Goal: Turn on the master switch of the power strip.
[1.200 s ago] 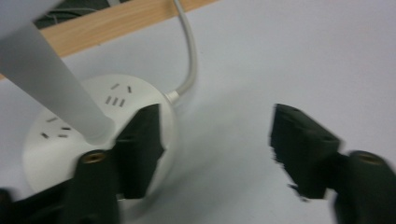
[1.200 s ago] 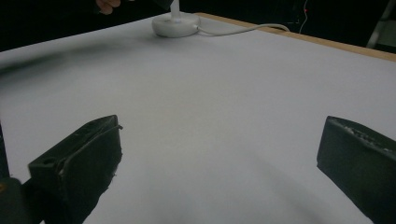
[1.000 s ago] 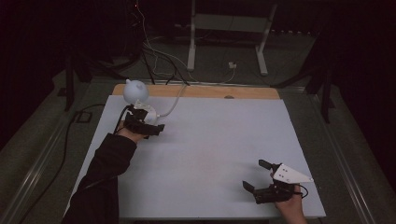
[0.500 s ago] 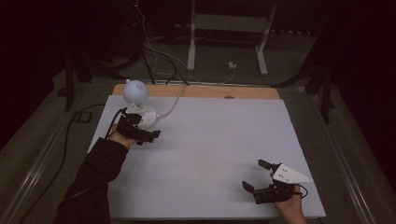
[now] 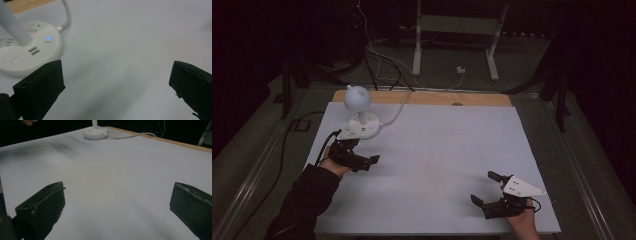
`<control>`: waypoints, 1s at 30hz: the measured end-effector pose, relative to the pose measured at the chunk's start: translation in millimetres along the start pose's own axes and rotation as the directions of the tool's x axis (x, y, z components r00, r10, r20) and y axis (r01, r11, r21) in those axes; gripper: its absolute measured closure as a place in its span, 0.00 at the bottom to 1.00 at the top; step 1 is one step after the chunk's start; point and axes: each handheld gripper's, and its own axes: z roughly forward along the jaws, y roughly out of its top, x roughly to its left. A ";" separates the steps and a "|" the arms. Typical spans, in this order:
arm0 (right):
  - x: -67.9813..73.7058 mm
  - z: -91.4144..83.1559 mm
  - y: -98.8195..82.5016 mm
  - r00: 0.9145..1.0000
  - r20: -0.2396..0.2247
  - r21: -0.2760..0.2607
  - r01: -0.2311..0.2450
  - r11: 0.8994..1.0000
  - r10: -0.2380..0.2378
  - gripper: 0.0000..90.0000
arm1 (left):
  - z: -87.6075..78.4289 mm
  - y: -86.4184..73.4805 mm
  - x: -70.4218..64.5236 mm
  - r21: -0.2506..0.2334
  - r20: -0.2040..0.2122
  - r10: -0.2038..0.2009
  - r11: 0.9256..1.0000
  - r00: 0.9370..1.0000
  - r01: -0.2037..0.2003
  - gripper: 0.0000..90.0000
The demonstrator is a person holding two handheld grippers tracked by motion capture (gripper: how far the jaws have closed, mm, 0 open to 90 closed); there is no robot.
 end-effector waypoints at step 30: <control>2.0 0.6 0.0 1.000 -0.002 0.007 0.003 1.000 -0.003 0.00 | -7.8 -74.5 -47.2 -0.005 0.087 0.064 0.998 0.994 -0.064 0.00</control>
